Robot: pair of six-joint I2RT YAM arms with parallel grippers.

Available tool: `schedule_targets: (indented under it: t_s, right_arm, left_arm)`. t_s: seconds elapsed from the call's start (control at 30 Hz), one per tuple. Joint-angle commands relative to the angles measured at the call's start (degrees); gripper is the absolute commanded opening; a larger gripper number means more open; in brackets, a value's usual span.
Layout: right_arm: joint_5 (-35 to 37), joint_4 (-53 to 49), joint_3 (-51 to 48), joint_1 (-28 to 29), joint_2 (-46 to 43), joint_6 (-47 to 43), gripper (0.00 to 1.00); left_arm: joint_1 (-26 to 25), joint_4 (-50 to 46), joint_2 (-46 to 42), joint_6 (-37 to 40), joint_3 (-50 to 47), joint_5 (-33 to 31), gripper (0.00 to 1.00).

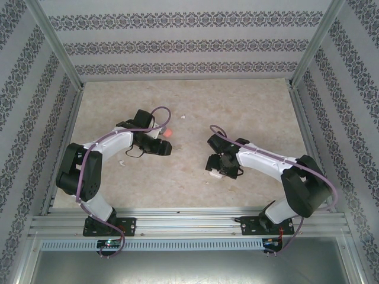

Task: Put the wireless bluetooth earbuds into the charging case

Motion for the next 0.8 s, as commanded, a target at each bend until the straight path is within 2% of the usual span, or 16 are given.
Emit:
schedule_targets:
  t_s: [0.0,0.27,0.43,0.6,0.77]
  right_arm:
    - [-1.0,2.2,0.9,0.8,2.1,1.1,0.79]
    - [-1.5,3.1,2.0,0.8,8.0,-0.5,0.78]
    - [-2.8,4.6,2.2,0.6,9.3,-1.9,0.68]
    - [-4.8,6.4,2.8,0.4,7.1,-1.8,0.53]
    - [-6.2,6.8,4.3,-0.1,1.5,-0.3,0.46]
  left_arm:
    - [-0.8,0.7,-1.4,1.0,-0.2,0.9,0.7]
    - [-1.0,1.4,-1.7,0.8,-1.1,1.2,0.7]
    - [-1.1,5.3,-3.3,0.5,-3.3,4.2,0.7]
    - [-1.1,16.1,-8.8,-0.5,-9.4,9.7,0.73]
    - [-1.2,34.8,-16.8,-6.0,-19.5,14.6,0.78]
